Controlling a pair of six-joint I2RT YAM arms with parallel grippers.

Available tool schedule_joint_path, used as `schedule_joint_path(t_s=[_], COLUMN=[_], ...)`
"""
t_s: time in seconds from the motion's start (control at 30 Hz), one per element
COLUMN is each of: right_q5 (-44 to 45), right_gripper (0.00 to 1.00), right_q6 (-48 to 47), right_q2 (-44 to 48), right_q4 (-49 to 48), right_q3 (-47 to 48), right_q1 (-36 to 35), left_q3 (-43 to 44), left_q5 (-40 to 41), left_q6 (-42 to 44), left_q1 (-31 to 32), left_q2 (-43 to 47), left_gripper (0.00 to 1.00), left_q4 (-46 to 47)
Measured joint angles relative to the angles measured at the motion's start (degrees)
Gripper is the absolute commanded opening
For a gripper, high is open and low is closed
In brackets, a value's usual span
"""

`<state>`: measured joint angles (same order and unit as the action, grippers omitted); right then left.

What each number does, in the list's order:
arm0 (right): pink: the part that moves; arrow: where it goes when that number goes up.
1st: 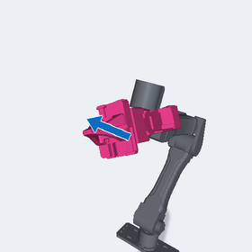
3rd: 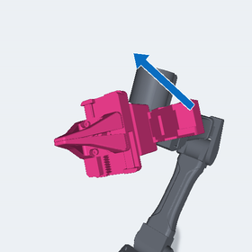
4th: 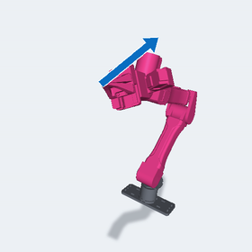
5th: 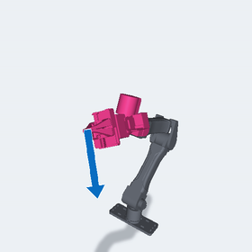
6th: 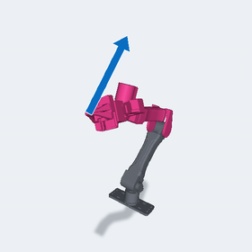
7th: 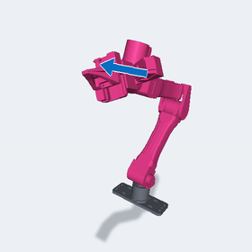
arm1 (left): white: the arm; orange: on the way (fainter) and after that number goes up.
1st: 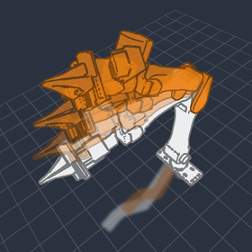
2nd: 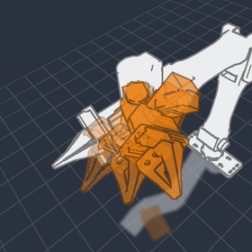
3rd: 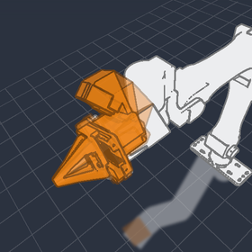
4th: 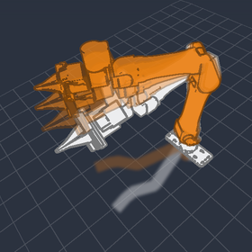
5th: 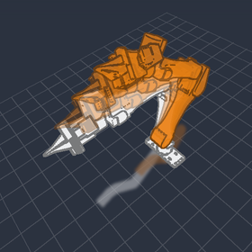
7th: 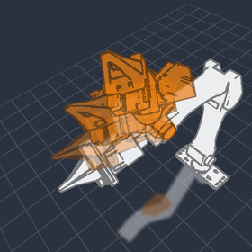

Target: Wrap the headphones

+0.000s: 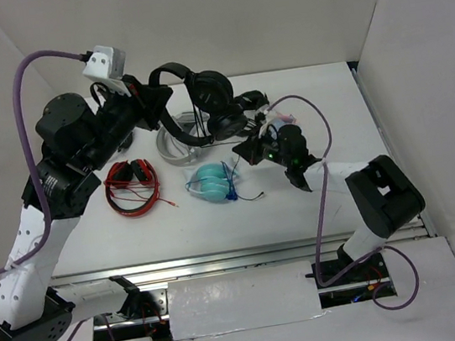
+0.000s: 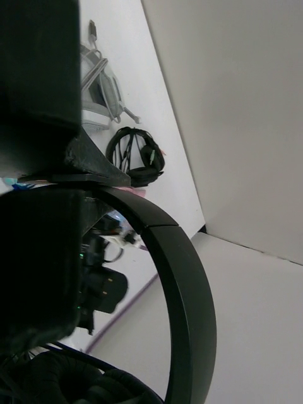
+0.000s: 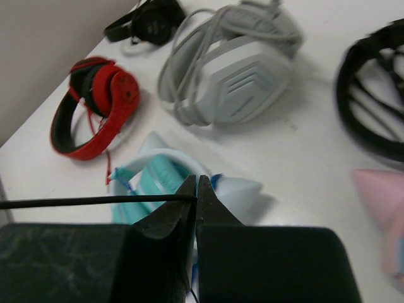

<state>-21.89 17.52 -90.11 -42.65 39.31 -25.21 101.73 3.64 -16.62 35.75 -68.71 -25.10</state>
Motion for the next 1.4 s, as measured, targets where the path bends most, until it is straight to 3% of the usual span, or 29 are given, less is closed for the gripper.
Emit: schedule_joint_path(t_s=[0.2,0.37,0.57,0.73,0.9,1.03,1.27,1.4], right_q5=[0.7,0.5,1.8,6.6,8.1,9.3,14.1,17.2], right_gripper=[0.0,0.0,0.0,0.0,0.0,0.0,0.0,0.0], right_q6=[-0.1,-0.6,-4.4,-9.2,-13.5,-15.1,-18.3,-19.1], right_q2=[4.3,6.3,6.3,6.4,7.7,10.1,14.2,15.2], right_q4=[4.7,9.0,24.5,39.0,49.9,57.2,65.0,70.0], right_q3=[1.4,4.3,18.9,32.6,41.6,44.5,45.9,46.1], right_q1=[8.6,10.7,12.6,14.2,15.2,13.7,7.0,1.1], left_q3=[-4.7,-5.0,-8.4,-16.1,-23.6,-24.7,-17.0,-13.8], left_q5=[-2.5,-6.6,-12.5,-13.3,-7.0,0.4,15.3,19.4], left_q6=[0.0,0.8,3.7,7.4,9.1,9.1,8.2,5.8], left_q1=[-0.1,-0.1,0.0,1.5,6.1,8.5,9.3,8.1], left_q2=[0.6,0.6,-0.3,-4.4,-9.4,-12.3,-26.0,-31.8], left_gripper=[0.0,0.0,0.0,0.0,0.0,0.0,0.0,0.0], left_q4=[-0.3,-0.1,1.1,2.1,2.6,2.4,-2.4,-4.9])
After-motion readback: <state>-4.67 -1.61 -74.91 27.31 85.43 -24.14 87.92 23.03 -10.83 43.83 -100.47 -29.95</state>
